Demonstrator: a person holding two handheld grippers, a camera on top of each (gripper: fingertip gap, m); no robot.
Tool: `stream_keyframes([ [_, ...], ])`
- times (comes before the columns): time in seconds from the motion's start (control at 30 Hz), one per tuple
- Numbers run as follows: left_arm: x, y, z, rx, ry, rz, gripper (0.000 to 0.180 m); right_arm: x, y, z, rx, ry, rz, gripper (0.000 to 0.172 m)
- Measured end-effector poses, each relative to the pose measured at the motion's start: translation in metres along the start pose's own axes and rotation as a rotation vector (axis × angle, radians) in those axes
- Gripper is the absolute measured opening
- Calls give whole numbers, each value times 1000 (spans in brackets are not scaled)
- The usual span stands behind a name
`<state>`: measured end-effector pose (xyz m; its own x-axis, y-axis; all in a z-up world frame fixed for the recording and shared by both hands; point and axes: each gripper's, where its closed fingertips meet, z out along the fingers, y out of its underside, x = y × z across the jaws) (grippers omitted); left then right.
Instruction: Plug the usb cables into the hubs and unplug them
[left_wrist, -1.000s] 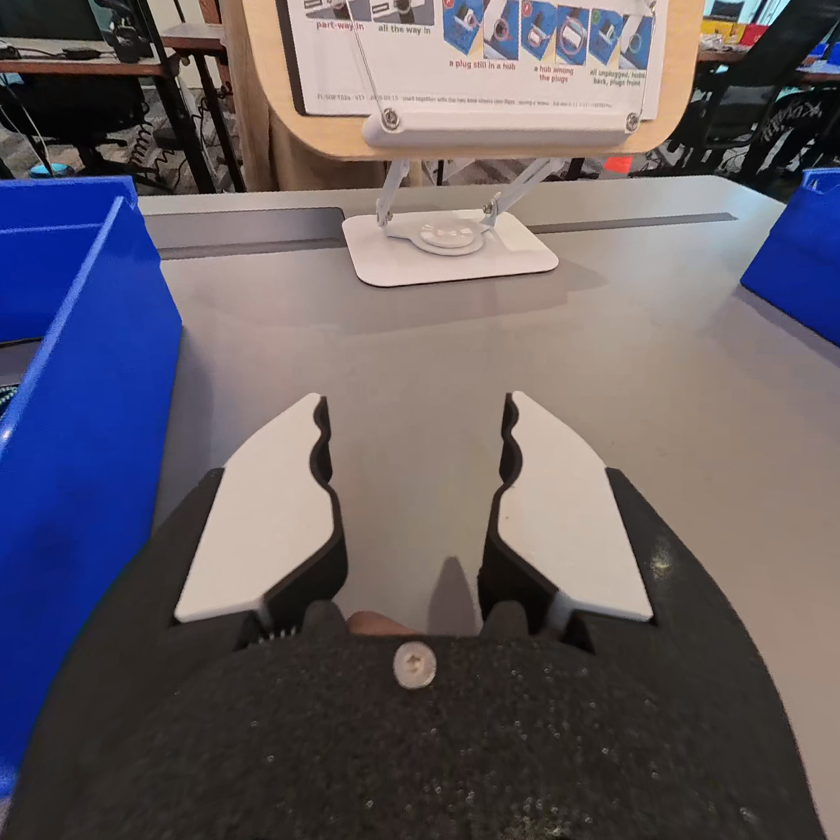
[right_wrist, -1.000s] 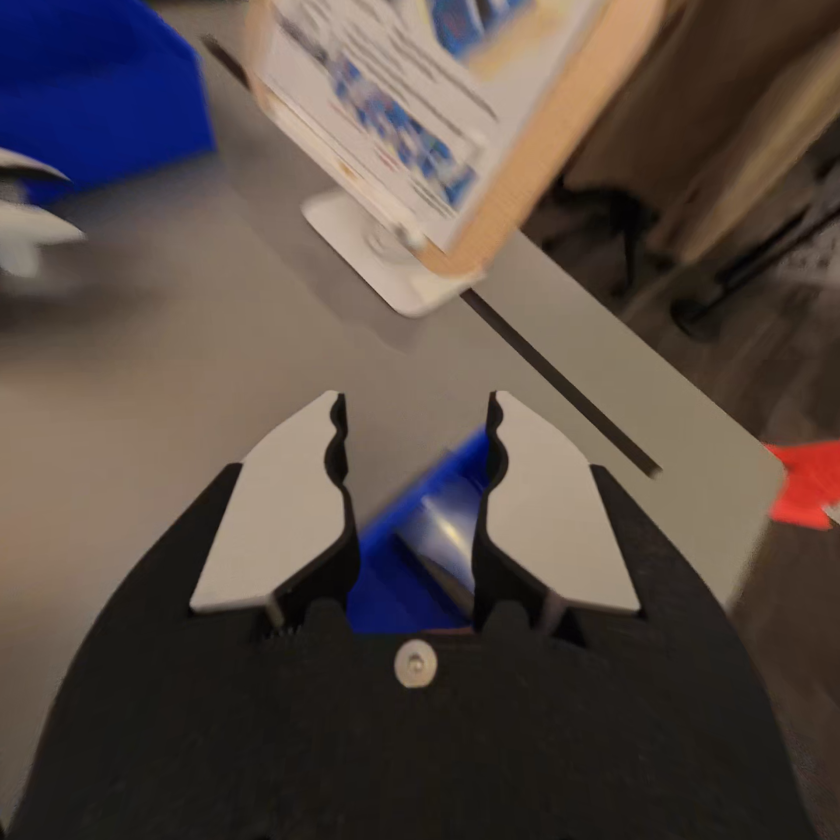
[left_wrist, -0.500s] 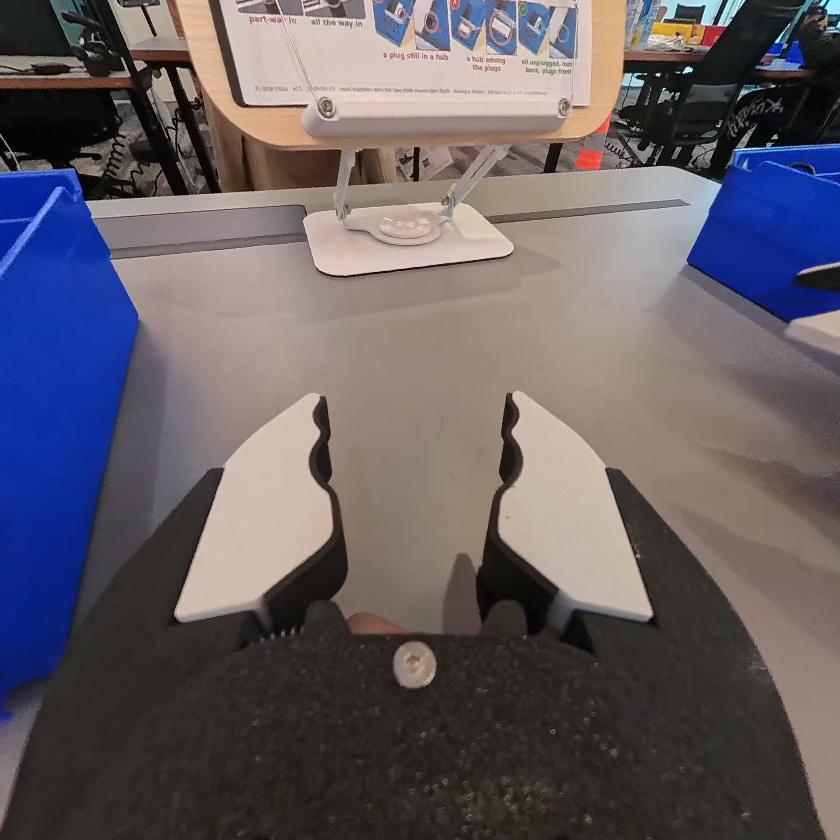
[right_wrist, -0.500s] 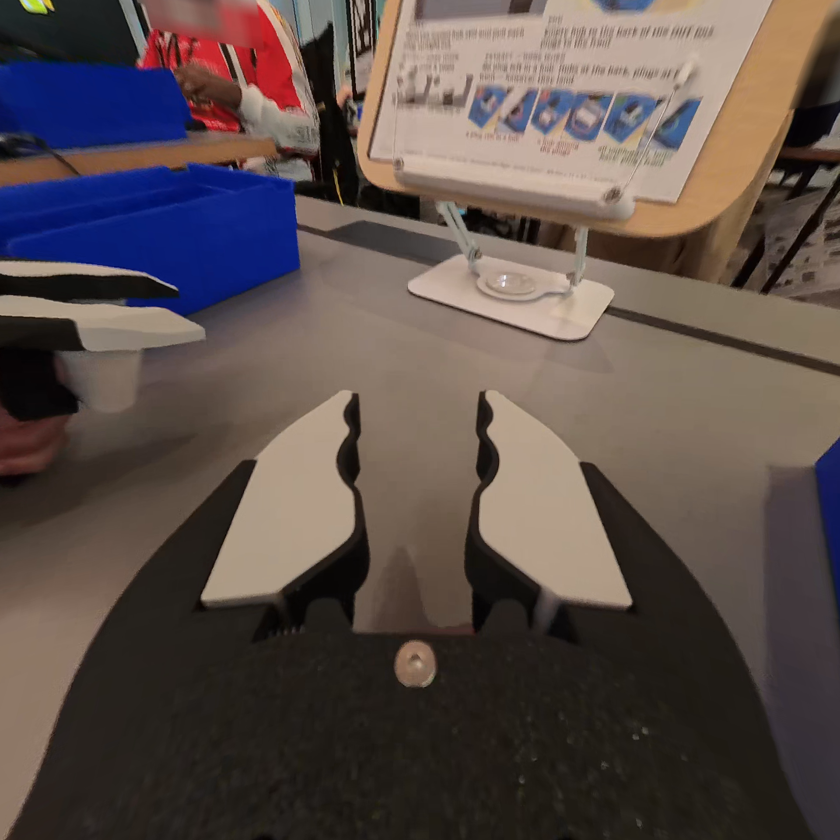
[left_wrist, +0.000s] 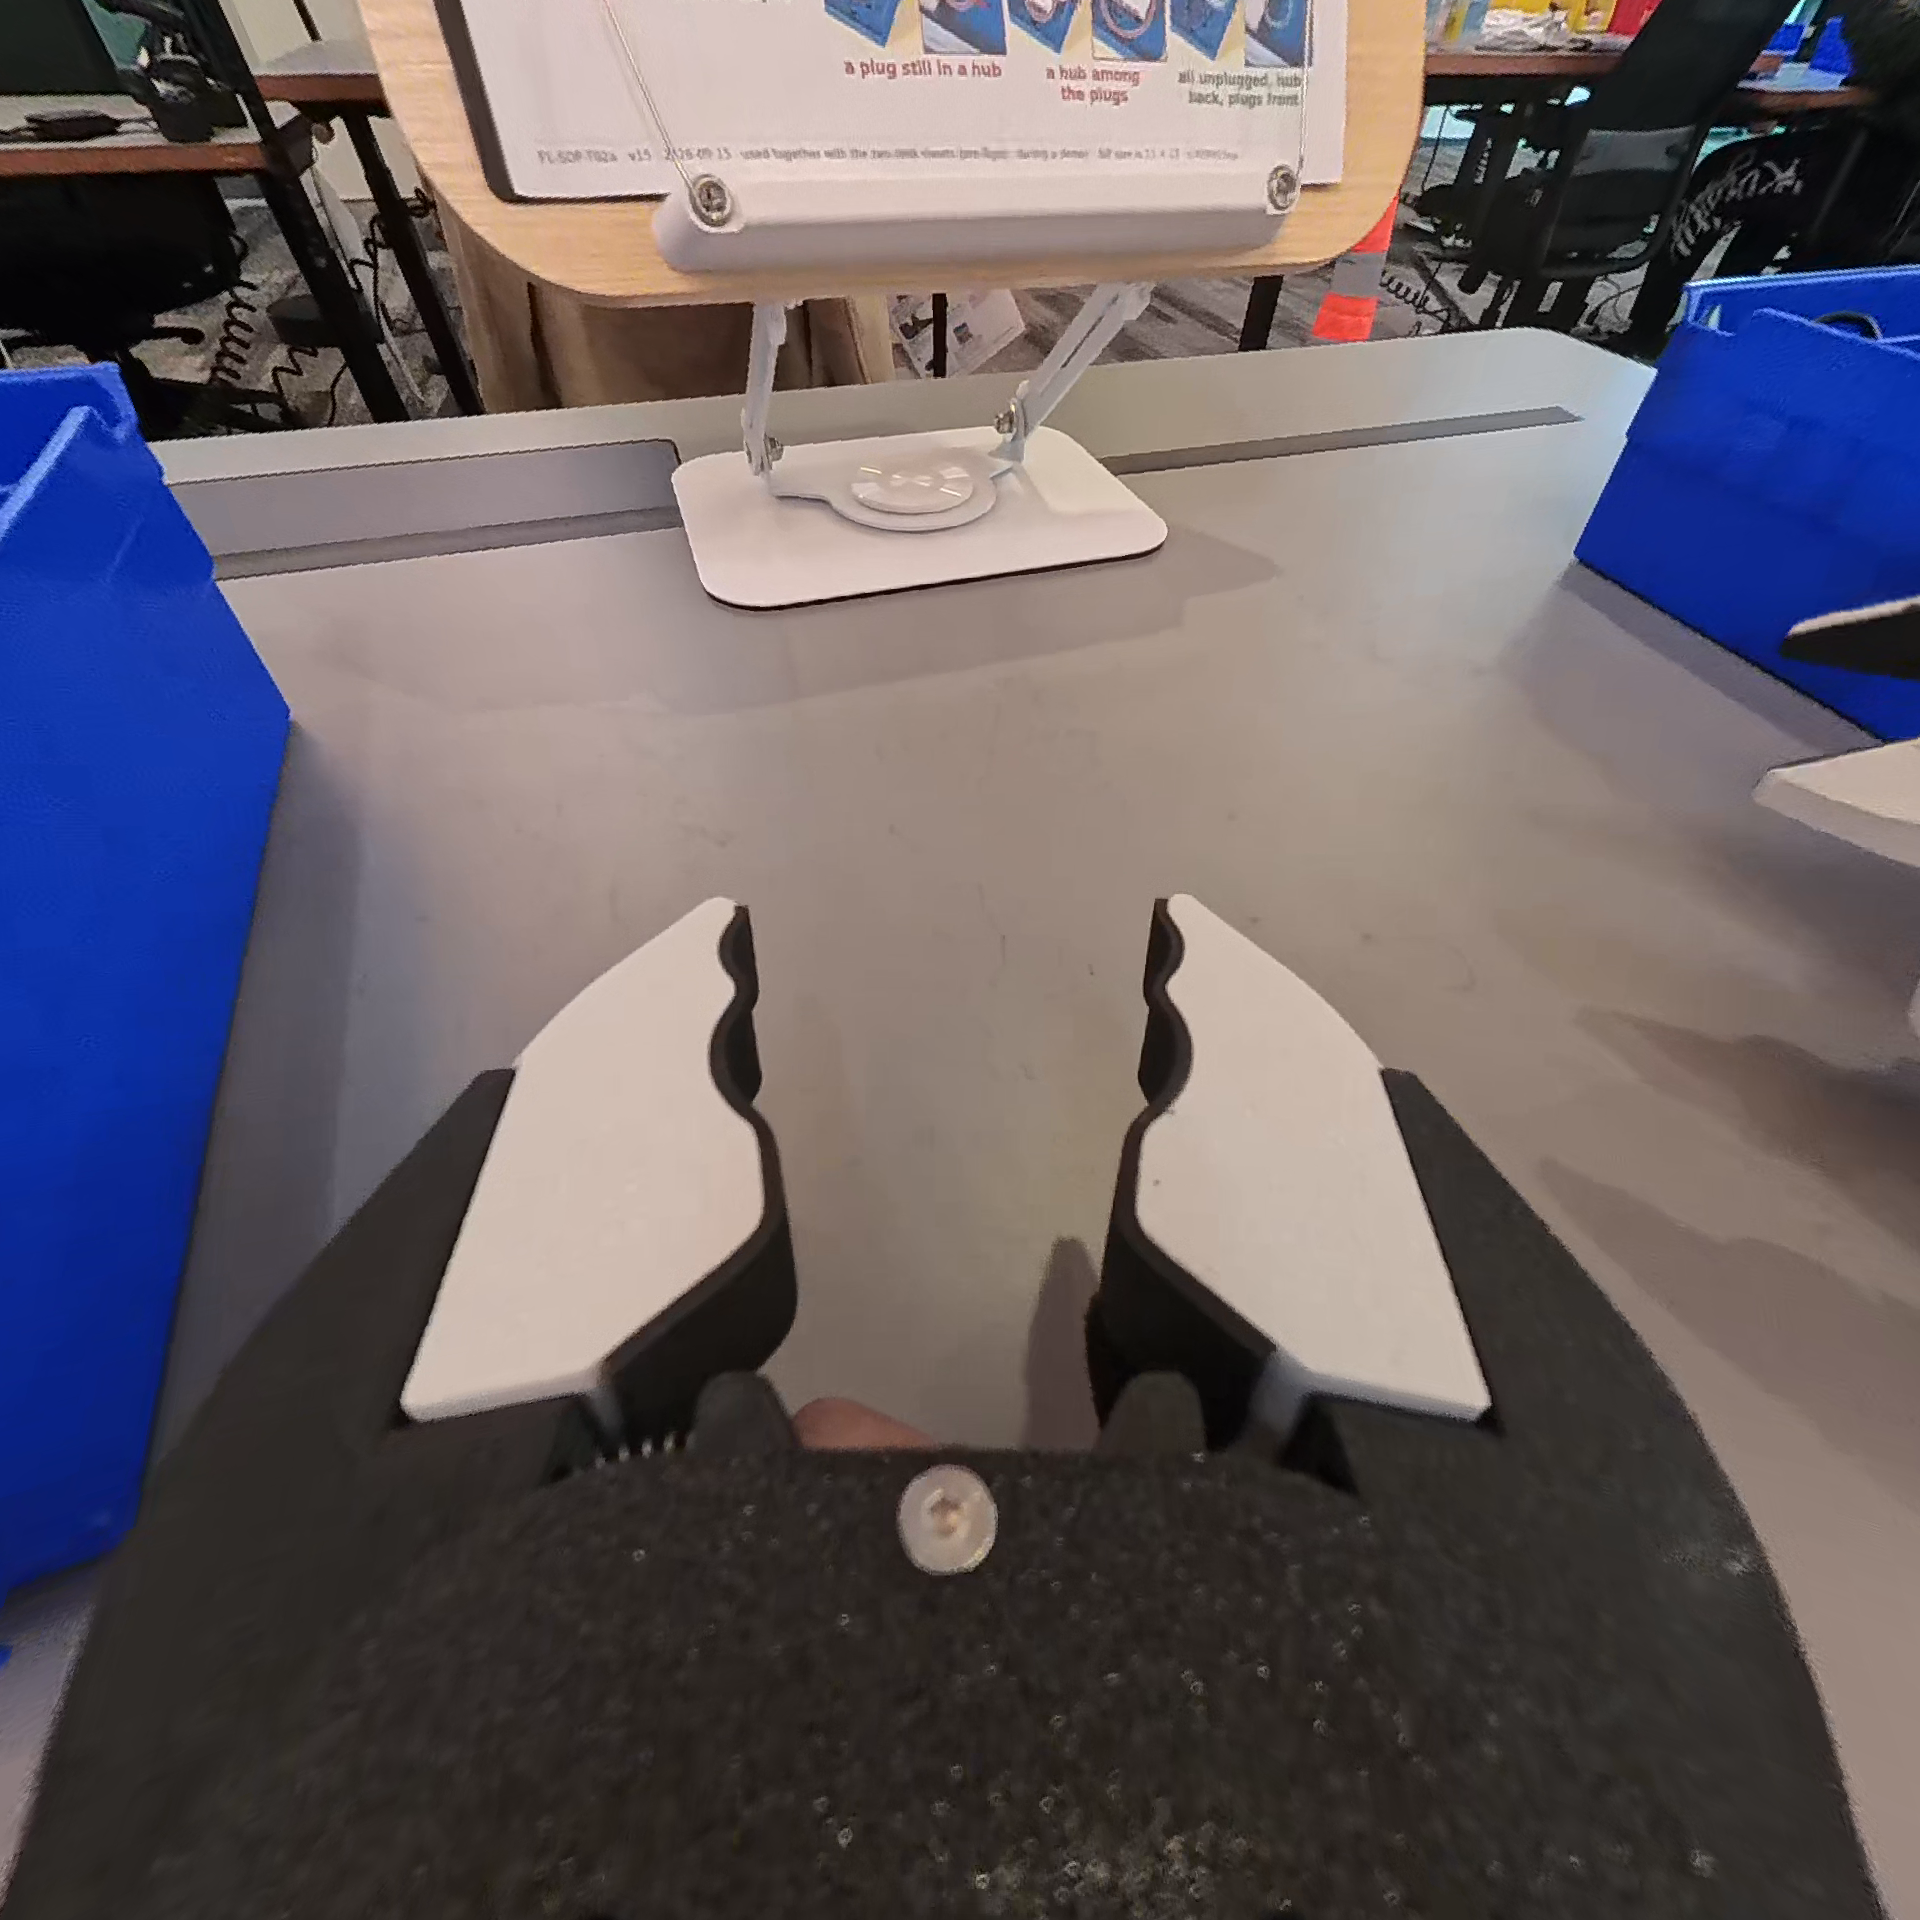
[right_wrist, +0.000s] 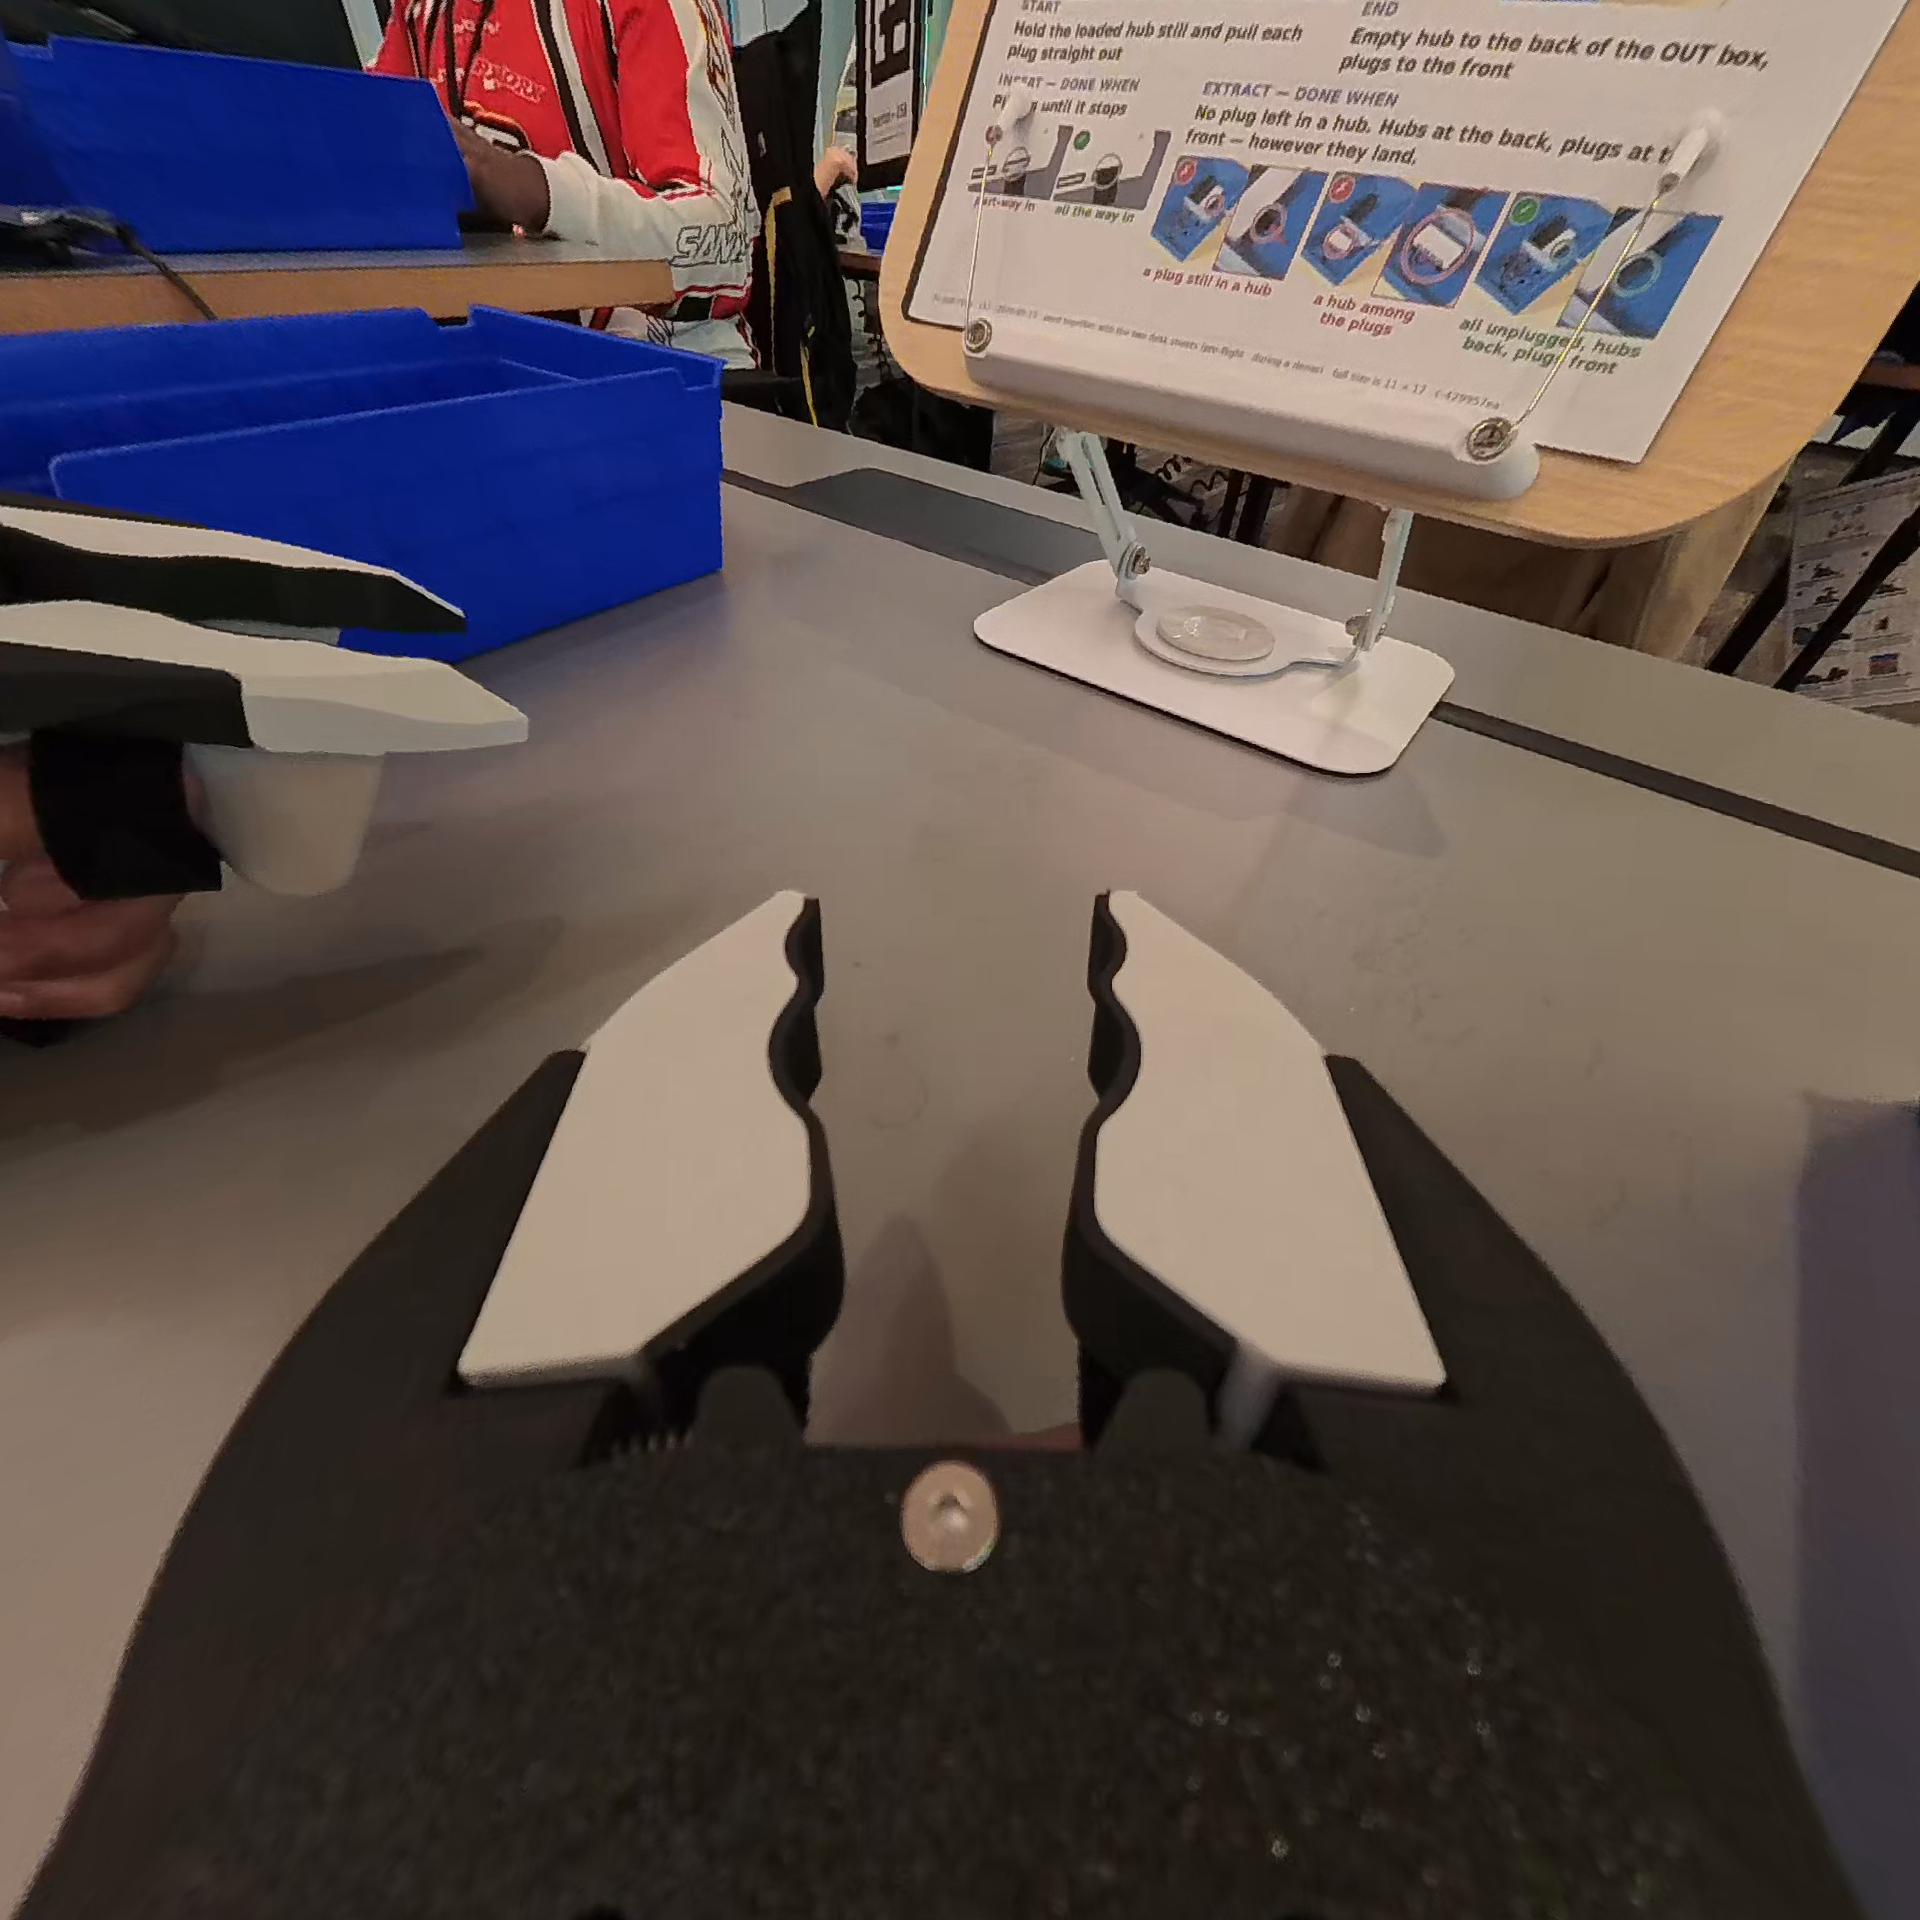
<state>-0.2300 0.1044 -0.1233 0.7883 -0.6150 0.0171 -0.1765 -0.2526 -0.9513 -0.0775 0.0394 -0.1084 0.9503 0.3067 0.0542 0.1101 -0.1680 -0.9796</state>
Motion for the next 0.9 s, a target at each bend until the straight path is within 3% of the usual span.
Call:
stream_keyframes([
  [0.17, 8, -5, -11, -46, 79, -33, 71, 4, 0, -1, 4, -6, 48, 49],
  [0.27, -8, -38, -47, -58, 109, 21, 71, 6, 1, -2, 8, -10, 74, 49],
  [0.37, -83, -74, -71, -183, -85, 156, 71, 5, 1, -3, 9, -23, 88, 49],
  [0.47, -163, -102, -59, -343, -178, 163, 57, 1, 1, 0, 0, -39, 91, 49],
  [0.57, -226, -85, -19, -607, -209, 81, 67, -3, 1, 2, -7, -56, 85, 49],
  [0.67, -269, -59, 21, -758, -250, -40, 66, -6, 2, 3, -15, -61, 67, 48],
  [0.9, -311, 5, 68, -970, -281, -227, 78, -6, 3, 1, -16, -69, 68, 47],
])
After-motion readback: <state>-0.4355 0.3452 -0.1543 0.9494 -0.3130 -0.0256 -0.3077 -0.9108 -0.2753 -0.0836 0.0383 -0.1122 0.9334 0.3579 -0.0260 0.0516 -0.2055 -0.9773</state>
